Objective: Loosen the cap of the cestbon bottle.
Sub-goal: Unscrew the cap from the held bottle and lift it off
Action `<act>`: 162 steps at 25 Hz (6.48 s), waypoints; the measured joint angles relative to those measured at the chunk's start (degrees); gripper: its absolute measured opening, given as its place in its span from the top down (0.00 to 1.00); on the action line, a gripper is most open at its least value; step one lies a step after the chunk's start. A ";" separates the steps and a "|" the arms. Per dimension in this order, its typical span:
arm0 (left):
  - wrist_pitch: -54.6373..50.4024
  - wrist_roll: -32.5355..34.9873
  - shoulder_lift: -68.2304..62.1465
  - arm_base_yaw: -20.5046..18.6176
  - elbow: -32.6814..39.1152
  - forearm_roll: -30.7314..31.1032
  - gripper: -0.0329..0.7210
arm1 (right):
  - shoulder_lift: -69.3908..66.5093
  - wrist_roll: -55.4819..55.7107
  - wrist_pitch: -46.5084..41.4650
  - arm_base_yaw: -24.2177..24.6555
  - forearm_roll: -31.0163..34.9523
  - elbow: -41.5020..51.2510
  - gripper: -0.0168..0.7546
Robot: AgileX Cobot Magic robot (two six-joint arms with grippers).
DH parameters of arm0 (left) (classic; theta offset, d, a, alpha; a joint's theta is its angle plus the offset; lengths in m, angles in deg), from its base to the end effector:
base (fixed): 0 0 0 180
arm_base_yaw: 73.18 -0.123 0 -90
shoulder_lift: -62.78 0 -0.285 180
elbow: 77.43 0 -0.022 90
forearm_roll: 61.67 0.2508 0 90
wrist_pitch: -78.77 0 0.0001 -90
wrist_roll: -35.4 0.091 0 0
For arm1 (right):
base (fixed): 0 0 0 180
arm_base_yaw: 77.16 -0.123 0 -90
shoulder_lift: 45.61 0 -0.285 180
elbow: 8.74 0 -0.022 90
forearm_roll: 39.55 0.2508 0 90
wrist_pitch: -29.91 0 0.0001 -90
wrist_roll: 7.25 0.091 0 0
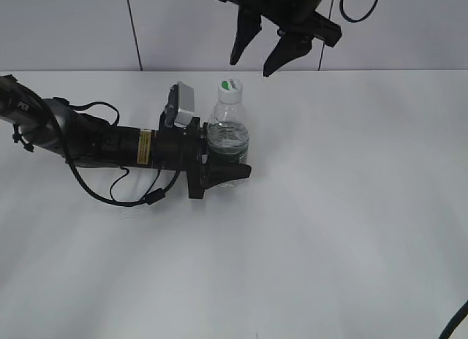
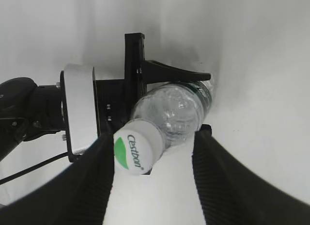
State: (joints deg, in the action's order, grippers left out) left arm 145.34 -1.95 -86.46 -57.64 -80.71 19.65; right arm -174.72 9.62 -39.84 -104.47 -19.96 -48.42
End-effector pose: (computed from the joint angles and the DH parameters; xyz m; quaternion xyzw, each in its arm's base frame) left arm 0.3963 -0.1958 0.0502 0.5225 0.5941 -0.4233 0.4414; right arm 0.3979 0.2377 0.2885 -0.0592 0.9678 0.2223 0.1020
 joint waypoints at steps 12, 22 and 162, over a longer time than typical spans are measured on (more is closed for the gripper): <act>-0.27 0.24 0.00 0.00 0.00 0.15 0.41 | -0.19 0.12 0.00 -2.10 -0.66 0.00 0.46; -0.37 0.93 0.00 0.00 0.00 0.06 0.41 | -2.35 0.16 0.00 -3.71 -0.80 -0.02 0.46; 1.57 1.39 0.00 -0.79 0.00 3.12 0.41 | -3.11 -109.53 -0.20 -4.65 -2.69 -0.09 0.43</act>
State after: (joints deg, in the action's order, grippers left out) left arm 146.91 -0.56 -86.46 -58.43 -80.71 22.77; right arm -177.83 -99.90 -40.03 -109.11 -22.65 -48.51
